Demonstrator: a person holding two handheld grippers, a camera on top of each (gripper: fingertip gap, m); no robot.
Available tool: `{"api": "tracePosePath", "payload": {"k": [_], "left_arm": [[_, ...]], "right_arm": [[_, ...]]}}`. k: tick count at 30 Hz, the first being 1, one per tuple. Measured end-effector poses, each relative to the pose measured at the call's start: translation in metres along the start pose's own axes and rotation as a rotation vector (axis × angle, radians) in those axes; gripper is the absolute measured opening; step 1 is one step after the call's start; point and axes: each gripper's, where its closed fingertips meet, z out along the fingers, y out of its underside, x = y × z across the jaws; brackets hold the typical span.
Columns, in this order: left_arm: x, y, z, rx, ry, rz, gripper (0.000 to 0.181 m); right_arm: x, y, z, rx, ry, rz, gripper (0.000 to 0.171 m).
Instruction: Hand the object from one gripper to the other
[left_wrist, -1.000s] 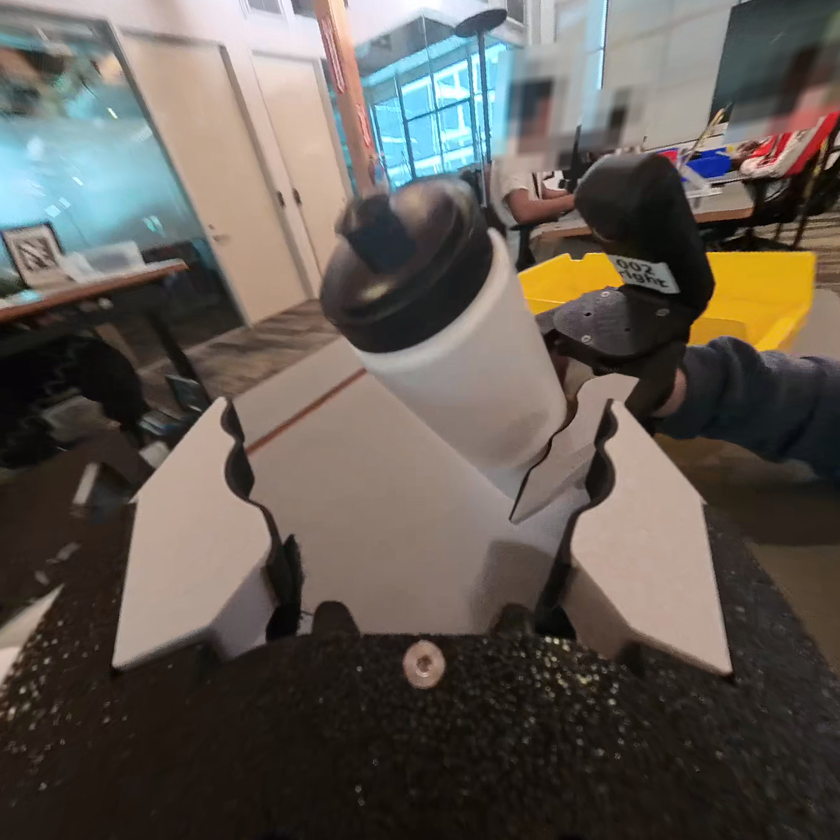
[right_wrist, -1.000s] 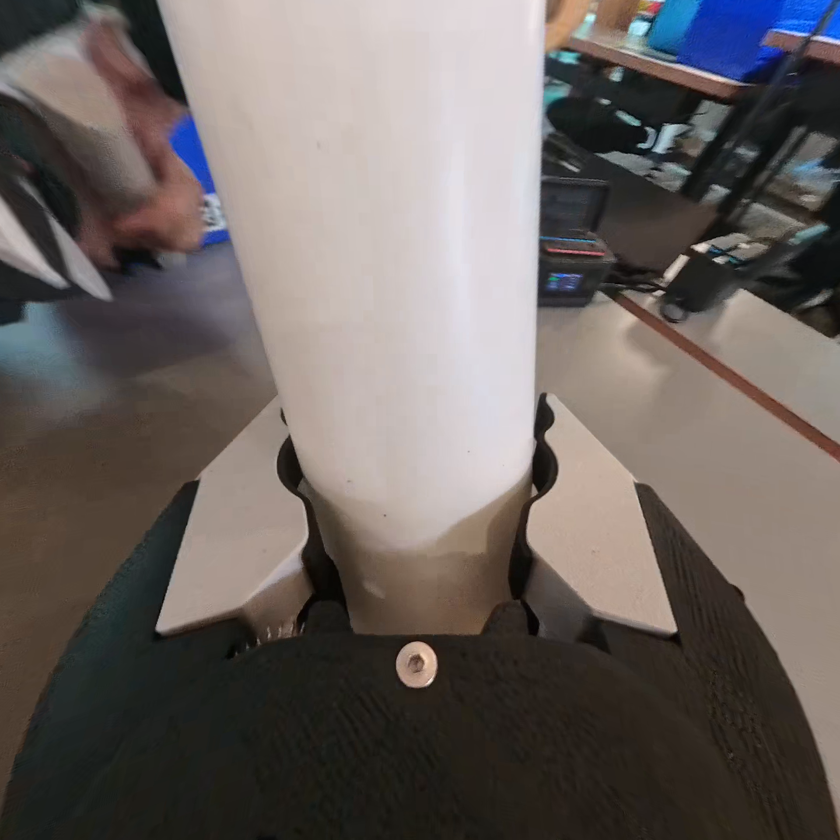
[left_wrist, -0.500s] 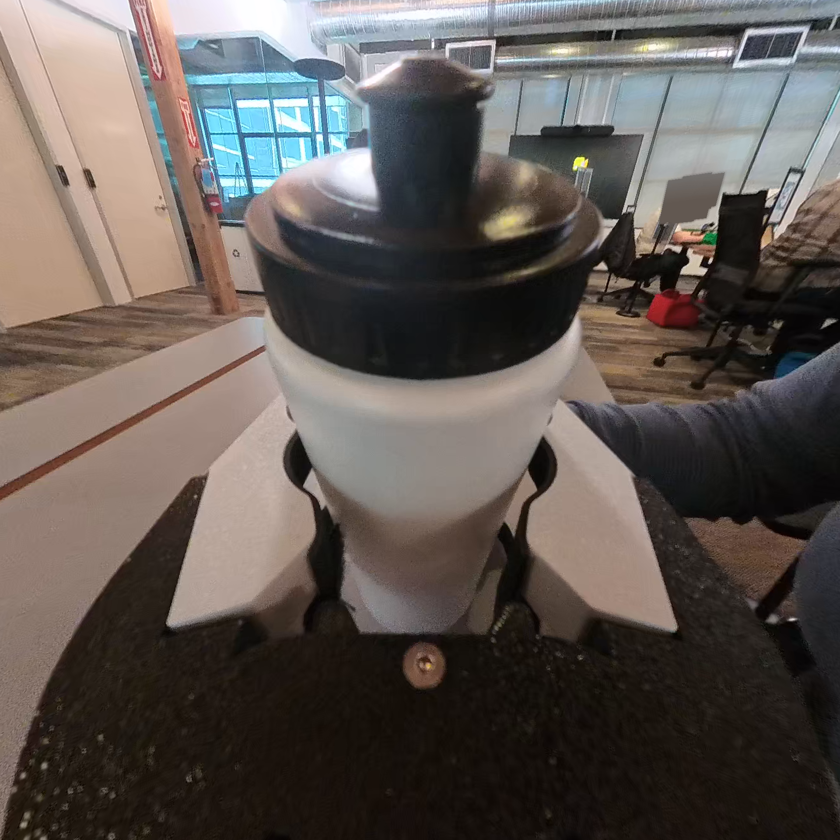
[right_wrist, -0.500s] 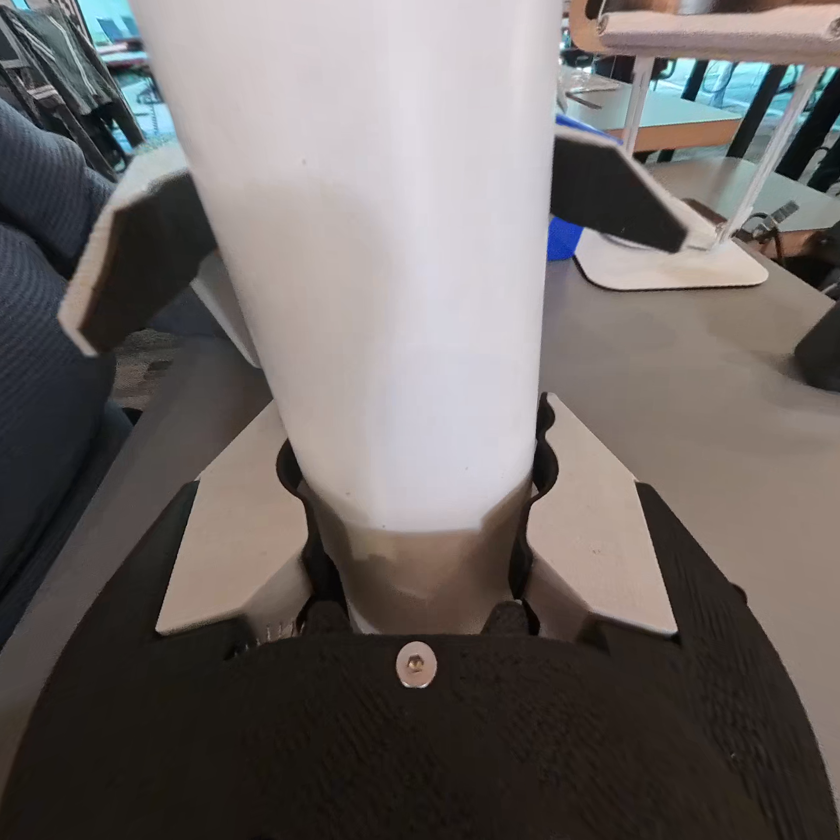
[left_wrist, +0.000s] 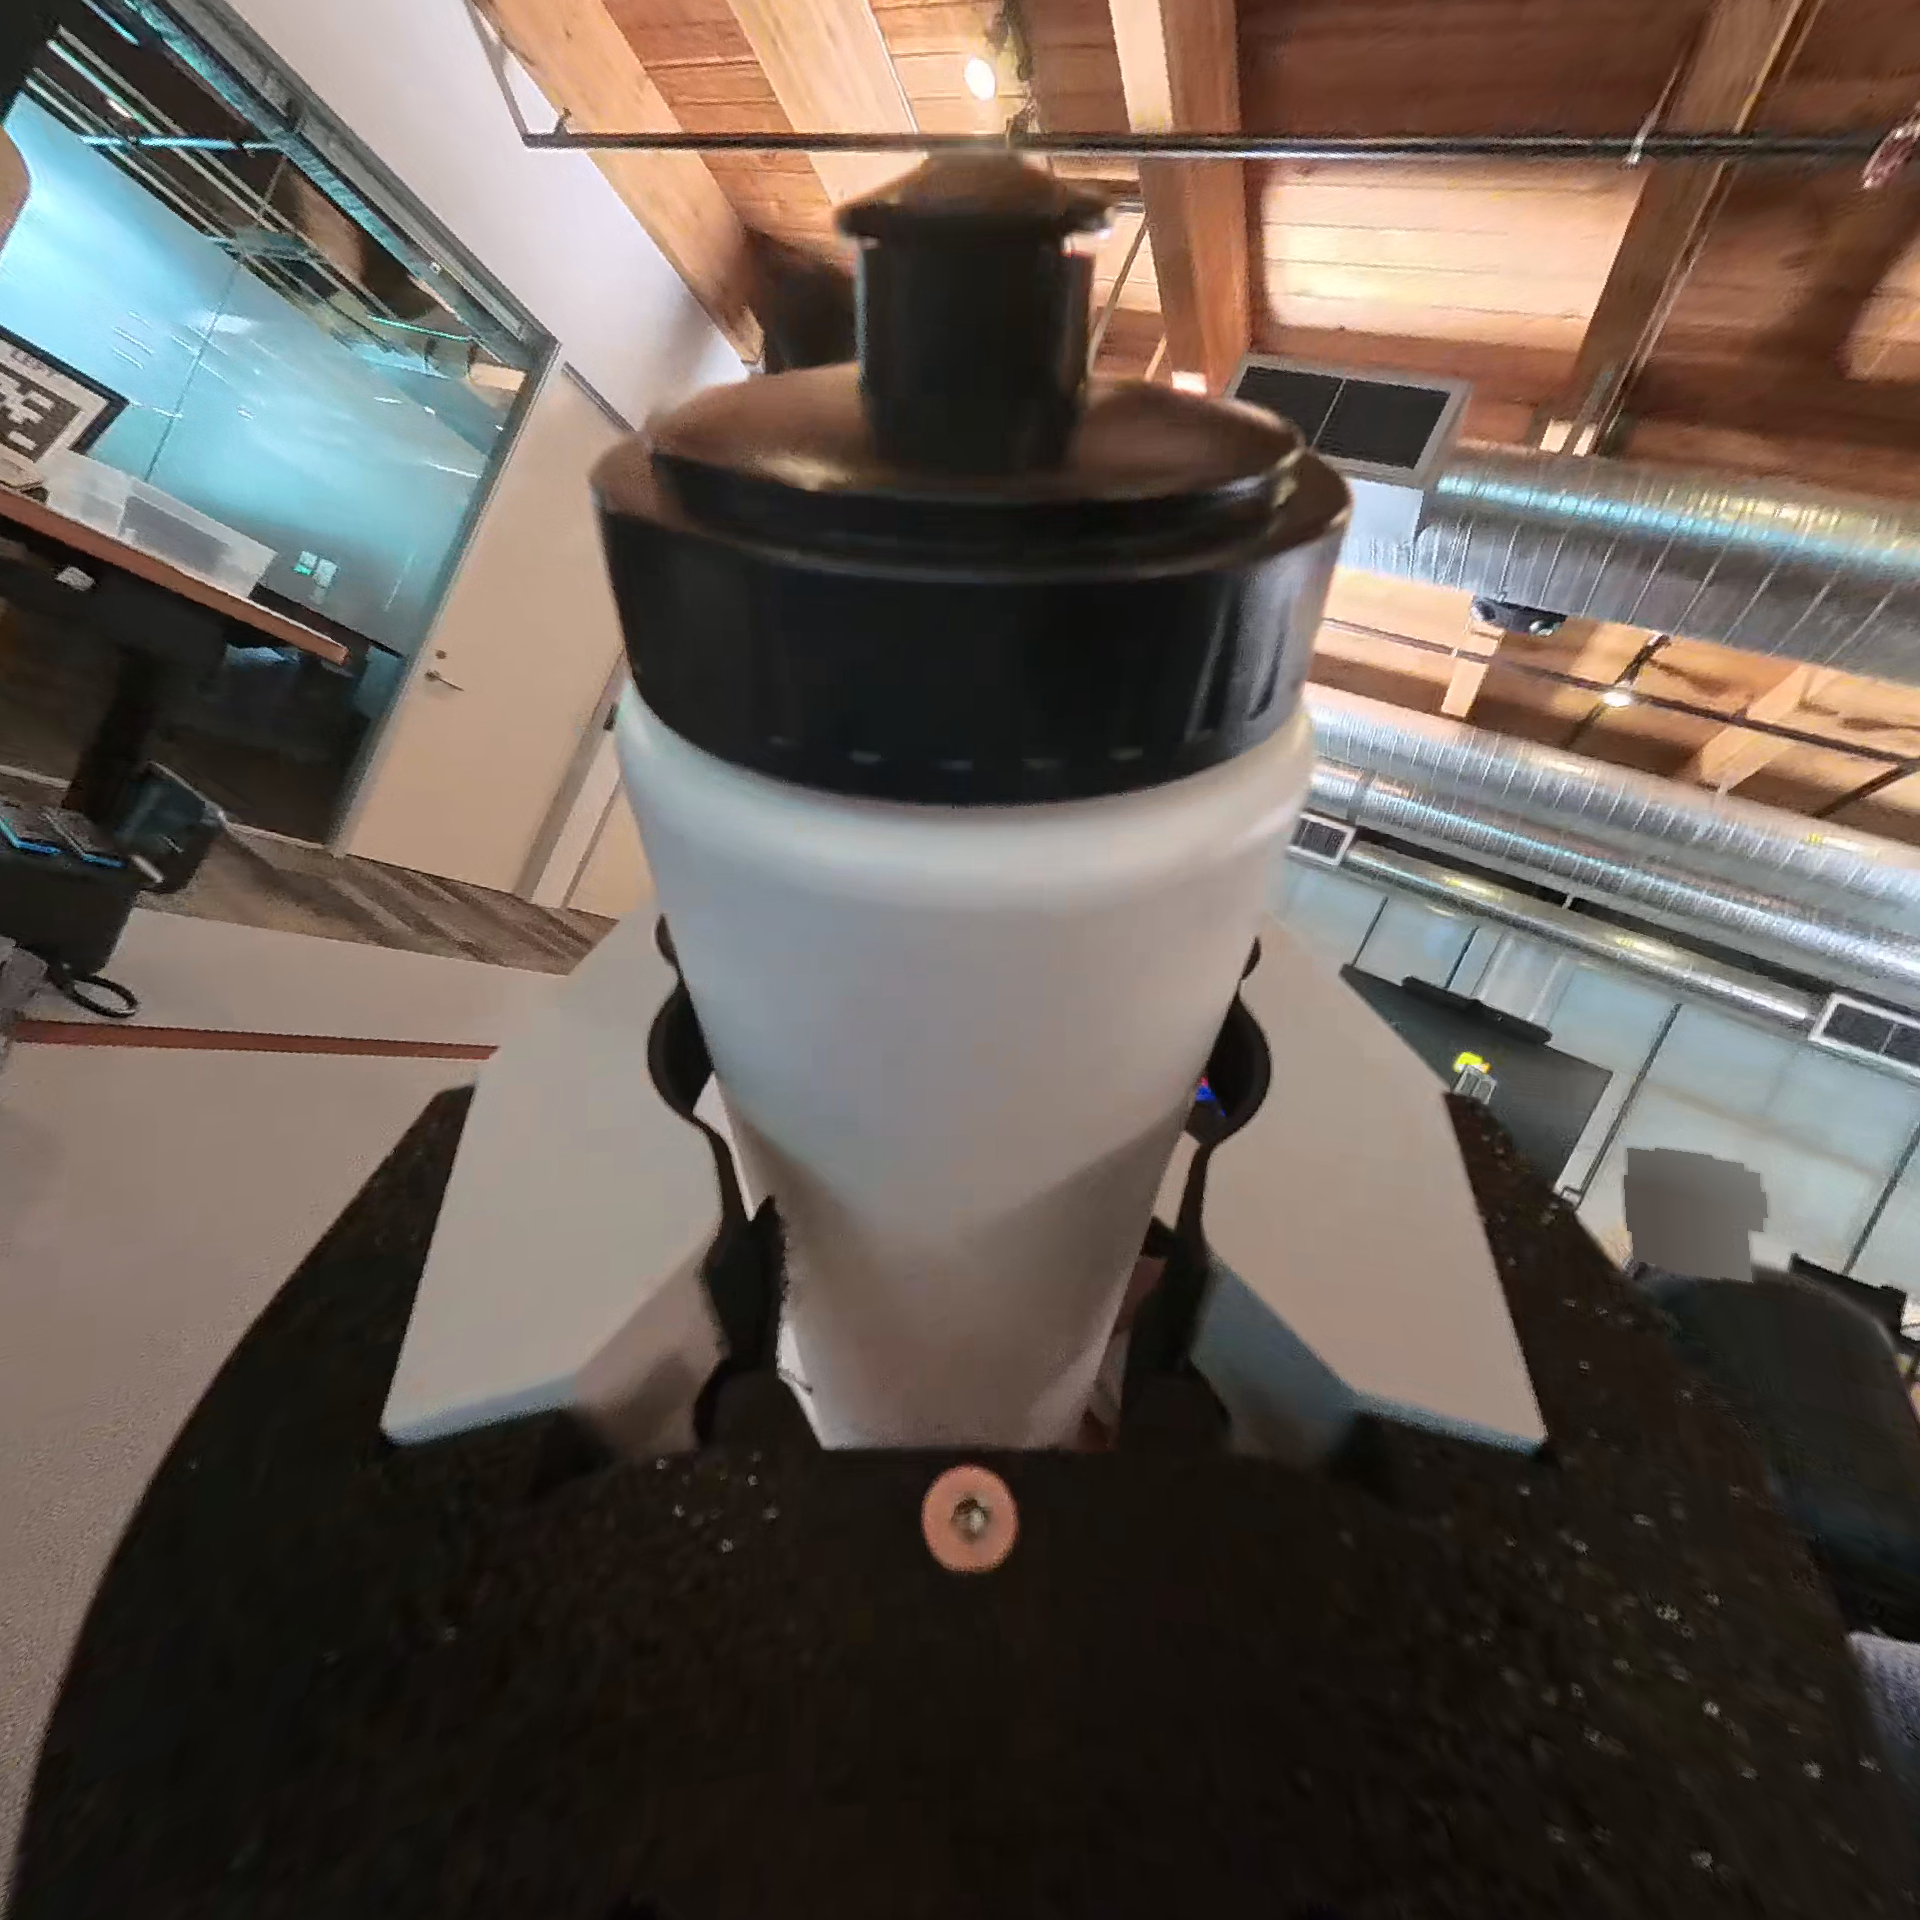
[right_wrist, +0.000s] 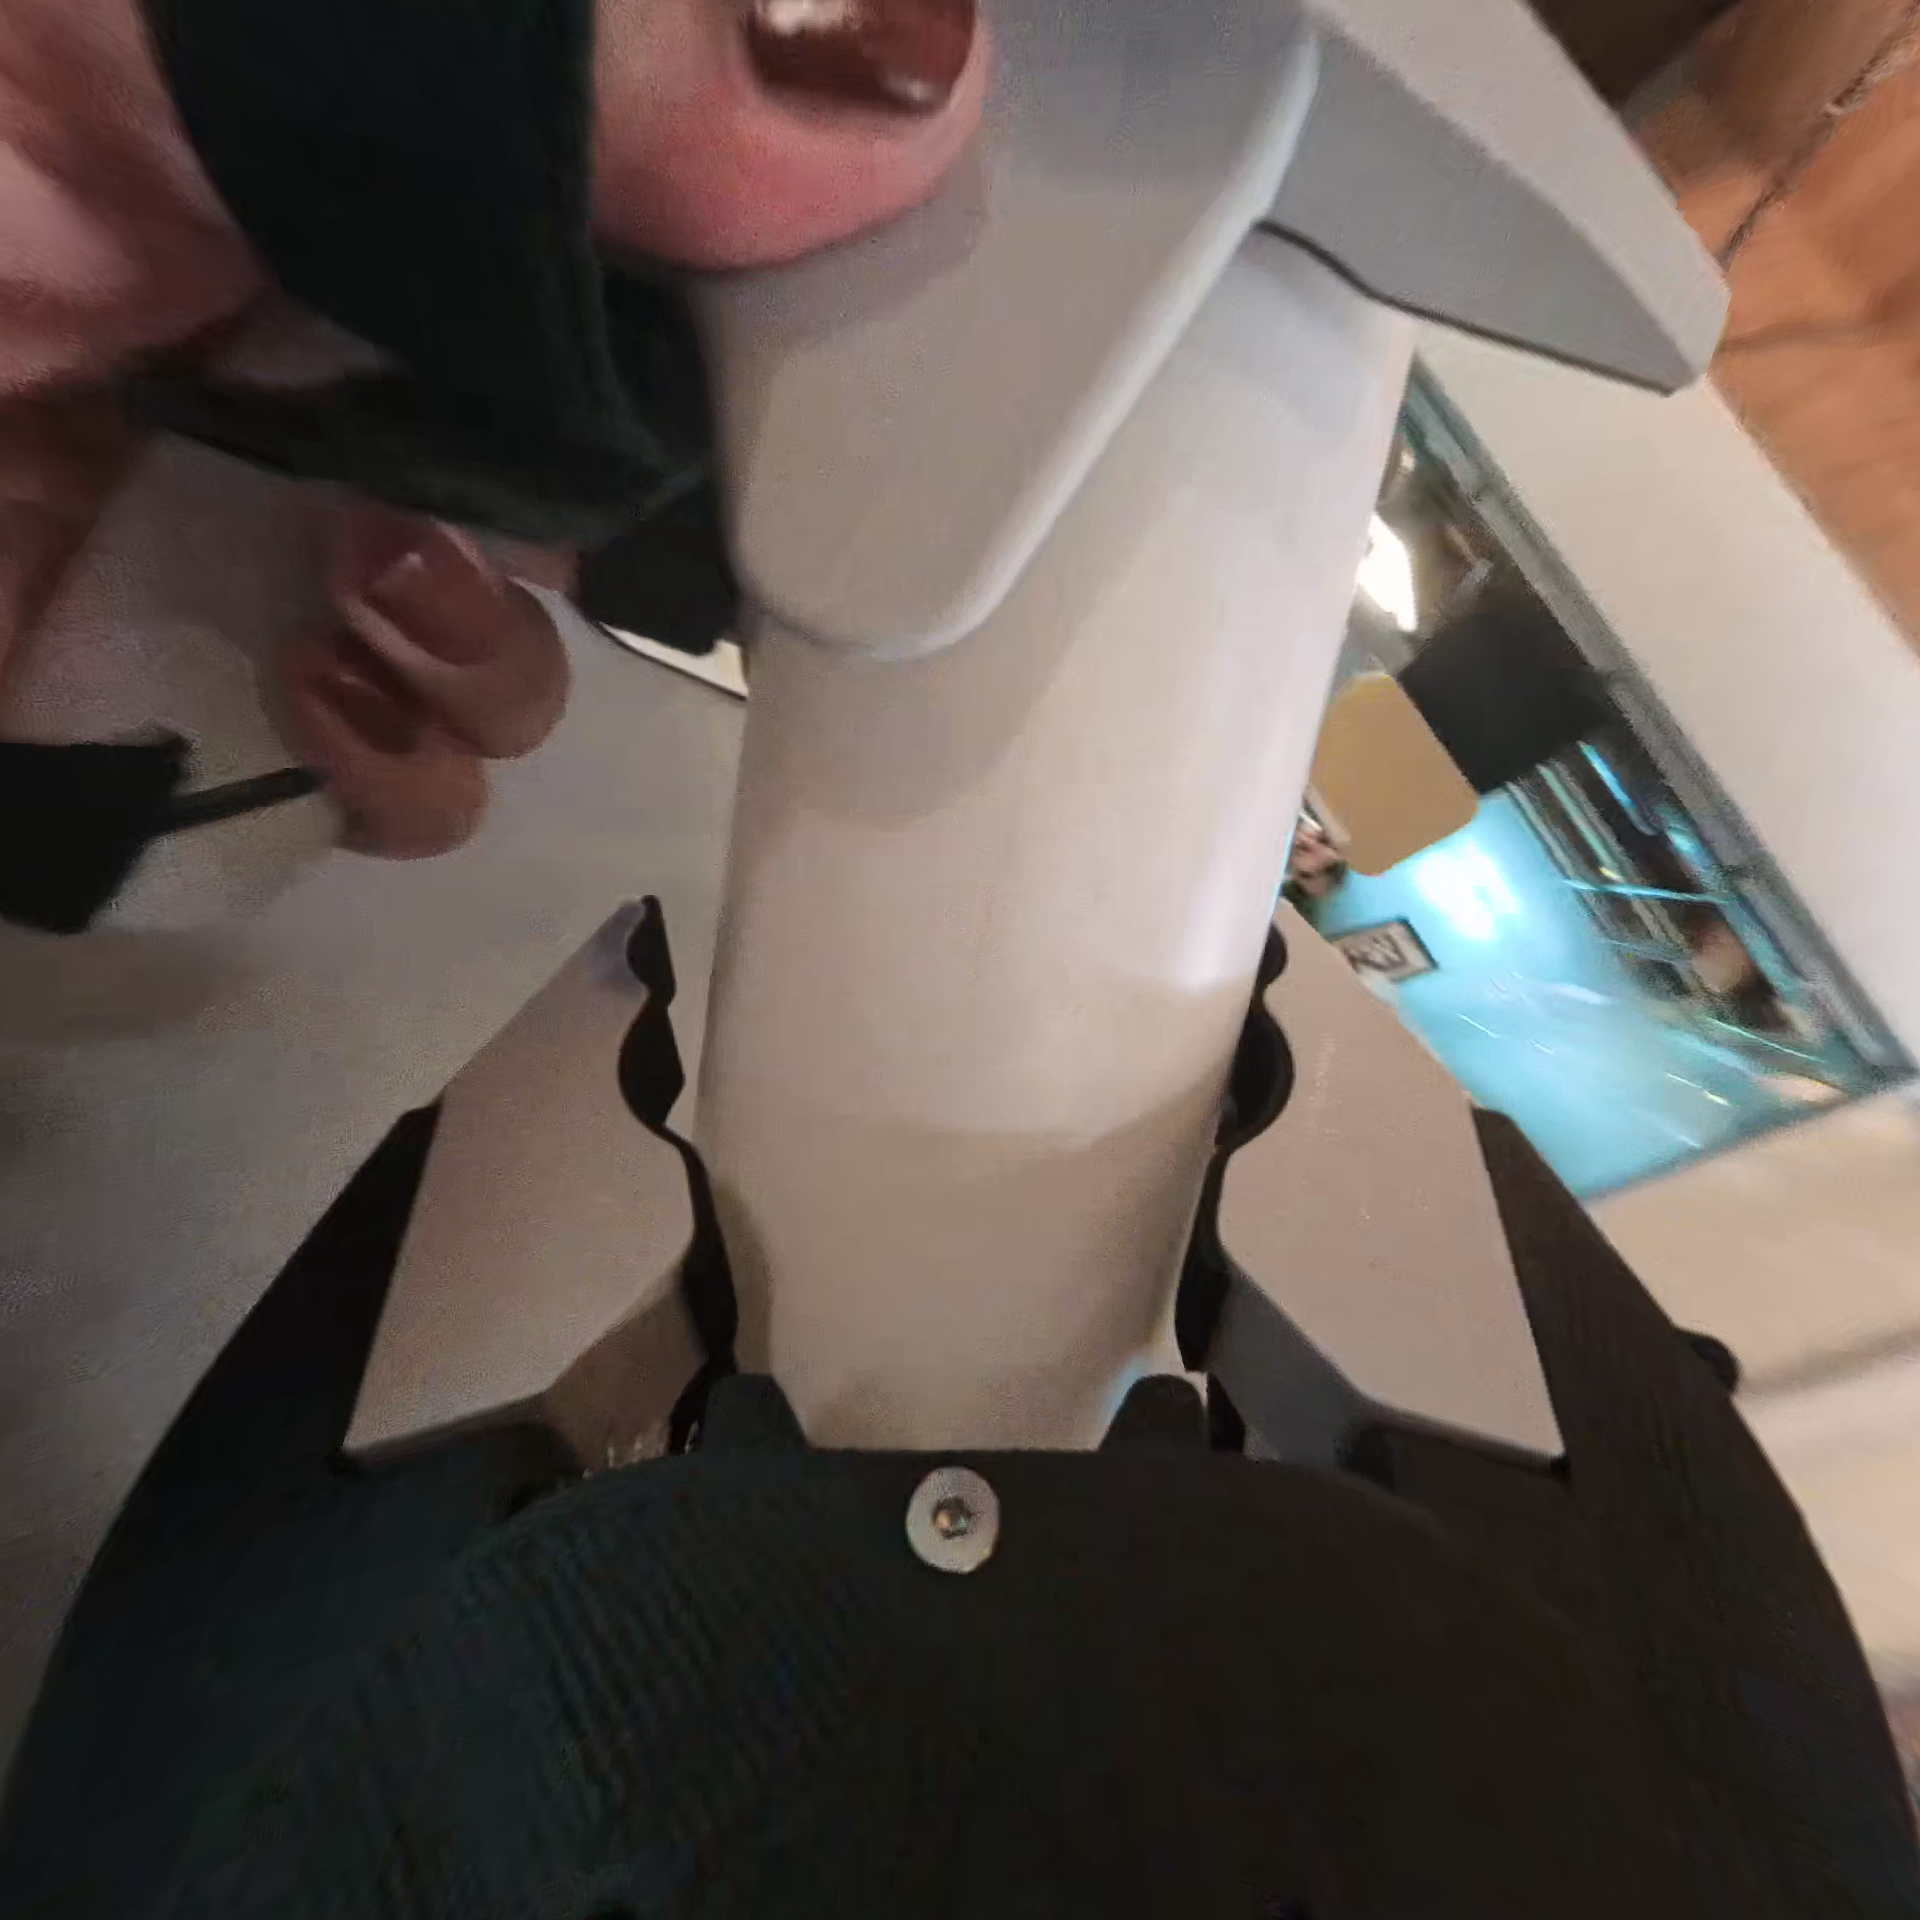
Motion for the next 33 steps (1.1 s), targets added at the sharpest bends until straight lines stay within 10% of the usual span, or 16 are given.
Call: {"api": "tracePosePath", "payload": {"k": [10,15,20,33], "left_arm": [[-0.046,-0.013,-0.012,-0.045,-0.275,0.565,0.135],[-0.105,0.015,-0.020,-0.266,-0.490,0.812,0.131],[-0.136,0.028,-0.025,-0.367,-0.597,0.786,0.123],[-0.147,0.038,-0.028,-0.435,-0.609,0.733,0.123]], "right_arm": [[0.064,0.028,-0.011,-0.097,0.040,0.288,0.100],[0.150,0.037,-0.077,-0.298,0.242,0.348,0.099],[0.201,0.128,-0.169,-0.723,0.366,0.513,0.100],[0.139,0.293,-0.274,-1.387,0.139,0.737,0.086]]}}
